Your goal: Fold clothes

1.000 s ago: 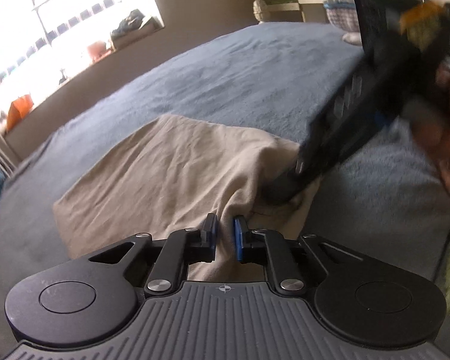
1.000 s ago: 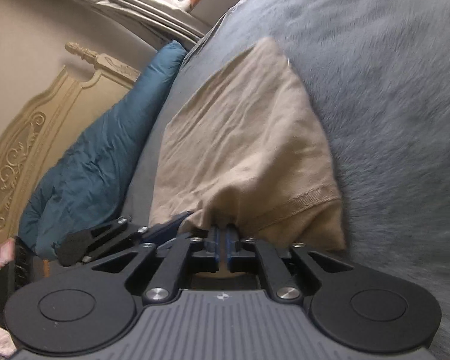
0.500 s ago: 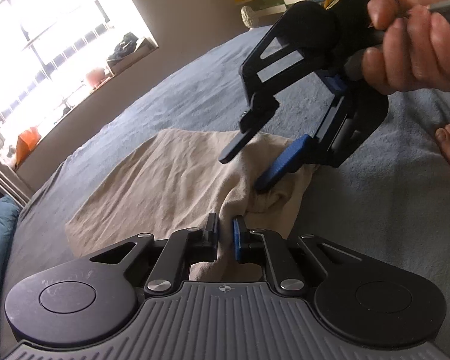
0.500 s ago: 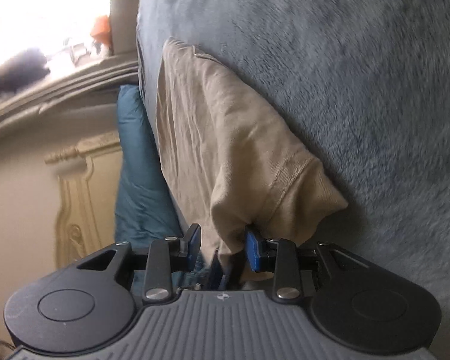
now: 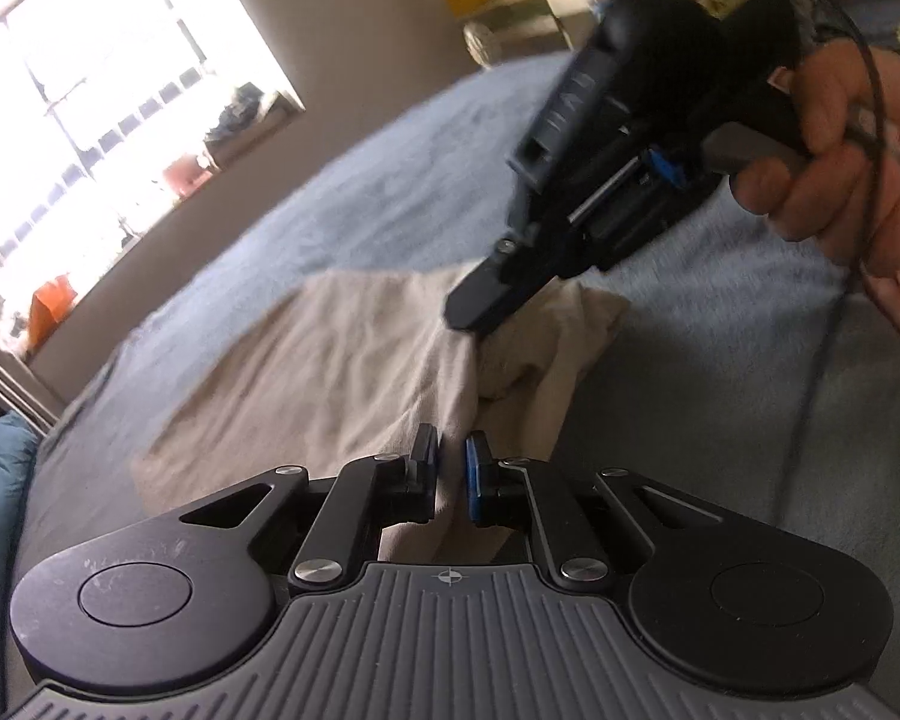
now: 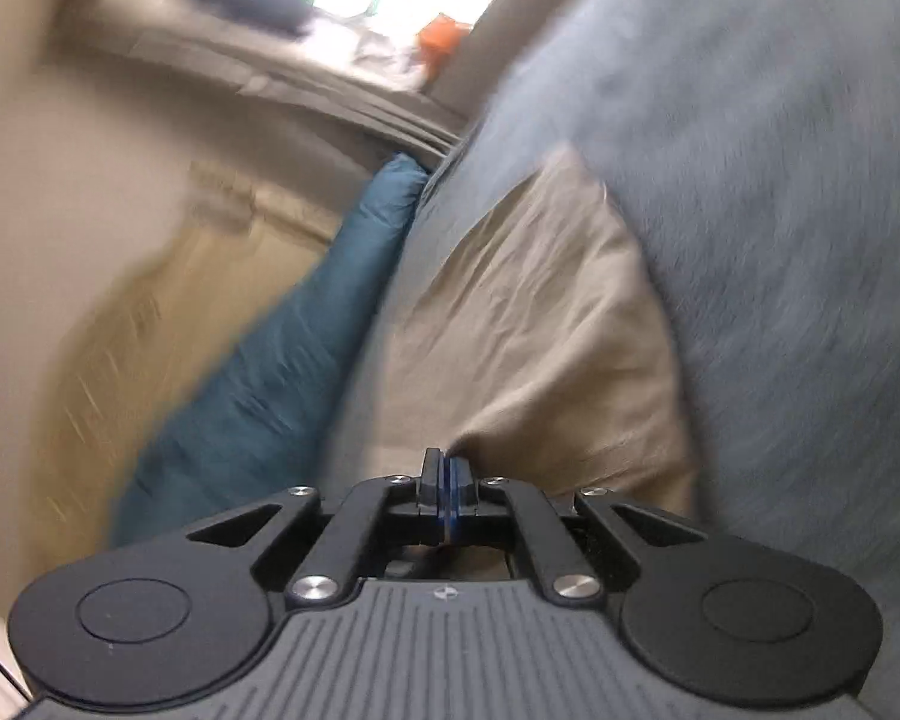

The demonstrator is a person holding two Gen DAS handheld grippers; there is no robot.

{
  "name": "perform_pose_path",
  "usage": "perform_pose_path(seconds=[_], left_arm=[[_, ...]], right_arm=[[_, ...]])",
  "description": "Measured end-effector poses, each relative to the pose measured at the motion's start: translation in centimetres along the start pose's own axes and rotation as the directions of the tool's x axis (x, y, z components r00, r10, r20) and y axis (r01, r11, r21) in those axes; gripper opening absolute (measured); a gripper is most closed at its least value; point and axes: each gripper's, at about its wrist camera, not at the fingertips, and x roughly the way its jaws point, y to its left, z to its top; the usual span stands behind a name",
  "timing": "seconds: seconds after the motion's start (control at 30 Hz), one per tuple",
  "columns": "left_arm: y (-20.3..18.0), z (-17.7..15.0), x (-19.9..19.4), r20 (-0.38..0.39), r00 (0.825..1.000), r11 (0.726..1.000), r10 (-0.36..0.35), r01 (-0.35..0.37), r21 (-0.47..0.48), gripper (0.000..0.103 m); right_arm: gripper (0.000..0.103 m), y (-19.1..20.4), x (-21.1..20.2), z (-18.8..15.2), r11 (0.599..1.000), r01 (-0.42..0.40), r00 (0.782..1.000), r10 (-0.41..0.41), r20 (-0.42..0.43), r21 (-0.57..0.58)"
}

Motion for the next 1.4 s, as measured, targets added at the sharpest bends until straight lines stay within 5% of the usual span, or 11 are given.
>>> perform_pose_path(seconds=[0.4, 0.57, 0.67, 0.83, 0.93, 1.07, 1.23, 1.4], left_arm=[[-0.8, -0.8, 0.5, -0.026, 0.999, 0.999, -0.030, 0.030, 0.009, 0.008], [-0.4, -0.5, 0.5, -0.034, 0.999, 0.999, -0.042, 0.042, -0.020, 0.008], [0.0, -0.4, 0.1, -0.038, 0.998, 0.998, -0.055, 0.053, -0.047, 0.010], [3.8, -0.1, -2.7, 0.015, 0.989, 0.966, -0.149, 0.148, -0.214, 0.011], [5.7, -0.2, -3.3, 0.039, 0.992, 0.947, -0.116, 0.123, -0.298, 0.013], [4.1, -1.1, -0.2, -0.114, 0.991, 0.972, -0.074, 0.046, -0.232, 0.015], [1.4, -1.5, 0.0, -0.112, 0.994, 0.995, -0.004, -0.007, -0.095, 0.028], [2.9, -1.8, -0.4, -0.112, 0.992, 0.983, -0.055, 0.034, -0.181, 0.033]], right_arm=[[0.002, 4.1, -3.4, 0.8, 0.970, 0.097, 0.993, -0.108, -0.039, -0.225], [0.002, 7.7, -1.5, 0.7, 0.903, 0.117, 0.992, -0.125, 0.009, -0.414], [0.002, 5.9, 0.5, -0.8, 0.856, 0.189, 0.971, -0.237, -0.040, -0.481], [0.000, 3.1, 0.8, -1.6, 0.897, 0.194, 0.971, -0.234, -0.055, -0.398], [0.000, 2.8, 0.6, -1.7, 0.905, 0.195, 0.971, -0.233, -0.057, -0.377], [0.000, 3.0, 0.5, -1.6, 0.909, 0.194, 0.971, -0.232, -0.061, -0.369], [0.001, 3.6, 0.2, -1.1, 0.915, 0.196, 0.971, -0.232, -0.064, -0.353], [0.001, 5.0, 0.5, -0.7, 0.899, 0.188, 0.973, -0.225, -0.049, -0.395]])
